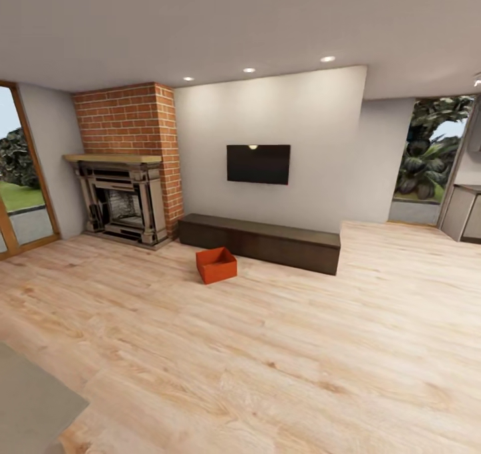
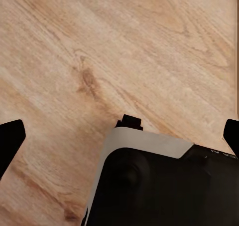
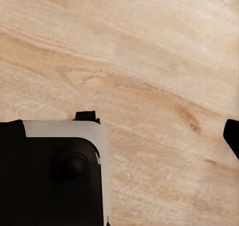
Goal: Move the two storage containers from the living room to the garage. In the garage, place one container on the floor and stack the other container on top of it (either order is fine).
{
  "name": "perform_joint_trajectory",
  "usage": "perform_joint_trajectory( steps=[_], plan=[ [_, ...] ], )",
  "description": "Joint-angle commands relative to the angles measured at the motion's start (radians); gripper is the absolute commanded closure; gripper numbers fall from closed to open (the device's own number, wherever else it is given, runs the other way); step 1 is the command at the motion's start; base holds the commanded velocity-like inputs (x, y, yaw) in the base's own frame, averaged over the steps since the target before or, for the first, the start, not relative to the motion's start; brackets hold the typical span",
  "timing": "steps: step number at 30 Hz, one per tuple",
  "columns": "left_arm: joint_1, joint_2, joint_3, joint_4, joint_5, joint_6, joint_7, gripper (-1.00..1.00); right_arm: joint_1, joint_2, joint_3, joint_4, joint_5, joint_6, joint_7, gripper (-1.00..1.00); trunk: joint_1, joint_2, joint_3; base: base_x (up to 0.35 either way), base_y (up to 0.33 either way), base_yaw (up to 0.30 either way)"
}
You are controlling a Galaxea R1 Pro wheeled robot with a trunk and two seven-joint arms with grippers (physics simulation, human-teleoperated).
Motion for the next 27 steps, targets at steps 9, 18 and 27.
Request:
perform_joint_trajectory(
  steps=[9, 18, 27],
  plan=[
    [-0.001, 0.000, -0.006, 0.001, 0.008, -0.004, 0.003, -1.00, 0.000, 0.004, 0.008, 0.003, -0.008, -0.005, -0.001, -1.00, 0.001, -0.001, -0.001, 0.322, 0.000, -0.082],
    [-0.001, 0.000, -0.006, 0.001, 0.009, -0.003, 0.003, -1.00, -0.001, 0.004, 0.008, 0.004, -0.008, -0.005, -0.001, -1.00, 0.001, -0.001, -0.001, 0.322, 0.000, -0.111],
    [-0.001, 0.000, -0.006, 0.001, 0.009, -0.004, 0.003, -1.00, -0.001, 0.004, 0.007, 0.004, -0.008, -0.001, -0.001, -1.00, 0.001, -0.001, -0.001, 0.322, 0.000, -0.004]
  ],
)
